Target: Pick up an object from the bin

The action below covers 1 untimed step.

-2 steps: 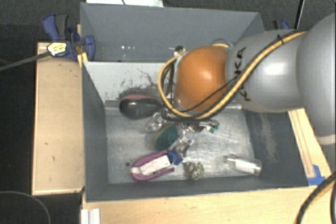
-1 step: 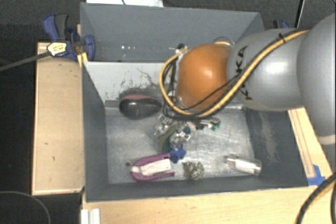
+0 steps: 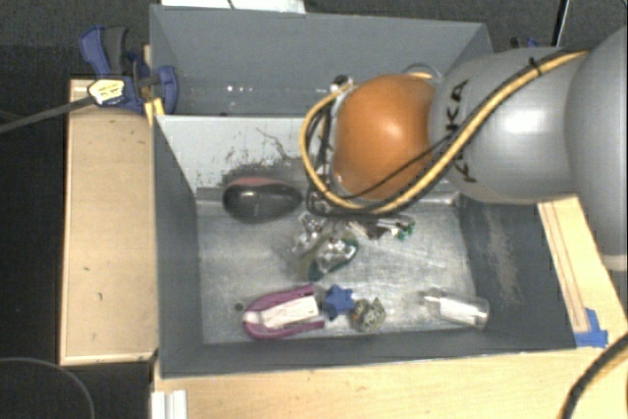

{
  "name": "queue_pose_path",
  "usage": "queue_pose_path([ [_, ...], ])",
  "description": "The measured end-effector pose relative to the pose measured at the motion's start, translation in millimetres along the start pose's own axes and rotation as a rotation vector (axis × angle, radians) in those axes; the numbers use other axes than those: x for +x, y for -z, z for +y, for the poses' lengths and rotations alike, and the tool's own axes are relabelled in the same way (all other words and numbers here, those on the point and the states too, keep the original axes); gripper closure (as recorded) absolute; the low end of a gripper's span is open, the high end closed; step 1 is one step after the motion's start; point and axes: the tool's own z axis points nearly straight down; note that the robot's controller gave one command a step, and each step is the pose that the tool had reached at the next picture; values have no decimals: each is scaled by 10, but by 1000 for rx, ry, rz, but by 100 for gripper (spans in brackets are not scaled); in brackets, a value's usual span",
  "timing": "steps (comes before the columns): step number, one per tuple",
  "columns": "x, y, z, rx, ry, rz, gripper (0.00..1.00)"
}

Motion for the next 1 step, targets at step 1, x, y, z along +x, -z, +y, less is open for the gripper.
queue_pose_path([
  [1,-12,322,-4,0,-9,0,100],
])
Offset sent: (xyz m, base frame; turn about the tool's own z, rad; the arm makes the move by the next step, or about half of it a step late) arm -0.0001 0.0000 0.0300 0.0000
